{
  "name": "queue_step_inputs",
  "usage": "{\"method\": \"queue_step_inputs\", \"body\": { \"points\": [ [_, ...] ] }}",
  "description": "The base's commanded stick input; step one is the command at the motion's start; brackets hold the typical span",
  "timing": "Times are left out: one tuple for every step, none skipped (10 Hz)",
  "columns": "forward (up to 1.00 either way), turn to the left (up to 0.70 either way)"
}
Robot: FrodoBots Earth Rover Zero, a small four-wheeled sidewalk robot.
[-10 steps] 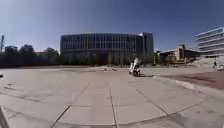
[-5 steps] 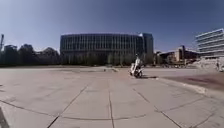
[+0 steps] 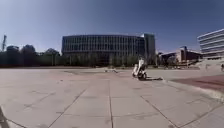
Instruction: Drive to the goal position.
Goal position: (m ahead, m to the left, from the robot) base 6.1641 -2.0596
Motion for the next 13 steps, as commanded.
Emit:
{"method": "queue_step_inputs", "body": {
  "points": [
    [0.7, 0.0],
    [0.7, 0.0],
    [0.7, 0.0],
    [0.7, 0.0],
    [0.7, 0.0],
    [0.7, 0.0],
    [0.7, 0.0],
    [0.7, 0.0],
    [0.7, 0.0],
    [0.7, 0.0],
    [0.7, 0.0],
    [0.7, 0.0],
    [0.7, 0.0]
  ]
}}
